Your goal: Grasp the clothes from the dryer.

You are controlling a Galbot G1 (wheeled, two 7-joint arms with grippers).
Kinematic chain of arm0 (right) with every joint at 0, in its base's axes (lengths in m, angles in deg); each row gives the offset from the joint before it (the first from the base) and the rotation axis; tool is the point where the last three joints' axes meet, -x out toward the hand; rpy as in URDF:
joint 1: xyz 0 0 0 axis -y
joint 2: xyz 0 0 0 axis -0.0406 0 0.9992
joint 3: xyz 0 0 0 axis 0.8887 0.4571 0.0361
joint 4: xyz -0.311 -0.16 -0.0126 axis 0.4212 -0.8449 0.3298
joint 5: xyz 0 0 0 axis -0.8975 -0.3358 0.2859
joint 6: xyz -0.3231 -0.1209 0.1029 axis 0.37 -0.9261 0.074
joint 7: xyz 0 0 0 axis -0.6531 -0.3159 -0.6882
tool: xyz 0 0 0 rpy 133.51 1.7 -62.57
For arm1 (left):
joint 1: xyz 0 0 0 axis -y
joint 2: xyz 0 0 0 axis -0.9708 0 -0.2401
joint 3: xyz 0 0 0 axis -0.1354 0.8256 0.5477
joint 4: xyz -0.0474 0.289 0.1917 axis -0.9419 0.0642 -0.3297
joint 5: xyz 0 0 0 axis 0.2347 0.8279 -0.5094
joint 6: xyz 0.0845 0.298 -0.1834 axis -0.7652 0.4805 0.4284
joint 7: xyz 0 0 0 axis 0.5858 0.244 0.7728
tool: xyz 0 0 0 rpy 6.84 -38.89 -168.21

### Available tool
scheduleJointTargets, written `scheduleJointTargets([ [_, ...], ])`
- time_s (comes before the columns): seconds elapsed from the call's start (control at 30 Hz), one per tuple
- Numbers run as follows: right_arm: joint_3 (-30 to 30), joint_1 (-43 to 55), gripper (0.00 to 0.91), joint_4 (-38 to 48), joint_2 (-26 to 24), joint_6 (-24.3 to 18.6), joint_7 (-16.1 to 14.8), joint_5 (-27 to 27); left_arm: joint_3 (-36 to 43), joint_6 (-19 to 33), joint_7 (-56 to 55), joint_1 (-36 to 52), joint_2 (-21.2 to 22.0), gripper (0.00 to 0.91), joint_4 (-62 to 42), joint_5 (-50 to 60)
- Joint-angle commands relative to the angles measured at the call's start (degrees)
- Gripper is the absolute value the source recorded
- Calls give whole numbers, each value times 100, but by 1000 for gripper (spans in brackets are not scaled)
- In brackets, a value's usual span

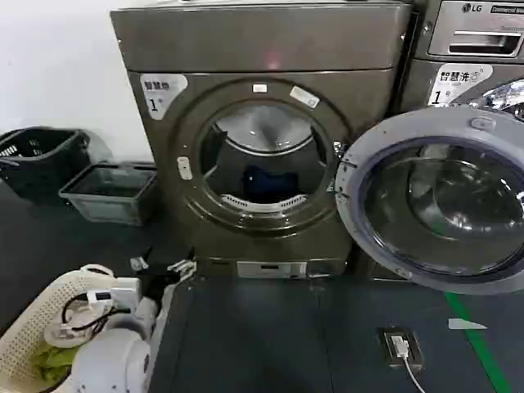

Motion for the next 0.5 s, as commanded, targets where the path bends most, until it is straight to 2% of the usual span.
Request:
scheduleJointTargets([
  [0.03, -19, 13, 907, -23, -7, 25, 27, -10, 4, -281, 4, -8, 0, 907, 2, 4],
  [0.17, 104, 14, 907, 88, 13, -396, 185, 102, 0, -281, 15, -24, -1, 907, 3, 9],
  [0.5, 108, 23, 907, 81, 20, -430, 182, 109, -17, -281, 32, -129, 6, 907, 52, 7],
])
